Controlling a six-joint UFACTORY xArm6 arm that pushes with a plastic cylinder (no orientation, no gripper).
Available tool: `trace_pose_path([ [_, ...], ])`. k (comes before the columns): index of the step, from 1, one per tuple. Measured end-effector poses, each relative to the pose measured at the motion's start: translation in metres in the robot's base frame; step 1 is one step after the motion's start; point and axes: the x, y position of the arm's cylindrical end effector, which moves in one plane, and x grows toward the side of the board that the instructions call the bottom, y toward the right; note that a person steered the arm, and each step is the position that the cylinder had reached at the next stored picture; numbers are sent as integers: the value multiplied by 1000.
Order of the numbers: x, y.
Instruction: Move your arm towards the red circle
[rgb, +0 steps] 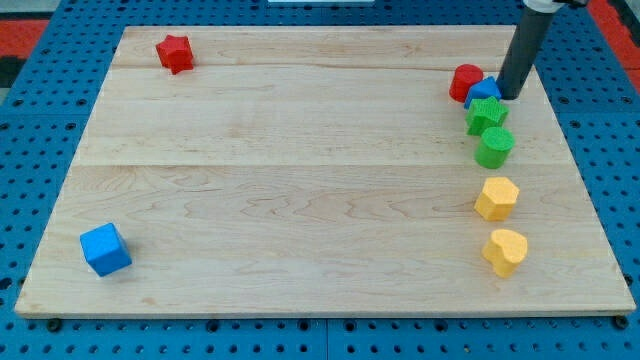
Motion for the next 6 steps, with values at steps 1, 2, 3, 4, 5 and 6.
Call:
trace_pose_path([
  [1,1,-10],
  [2,1,-11],
  [3,1,-3],
  [4,0,31],
  [5,-30,53],
  [6,-70,39],
])
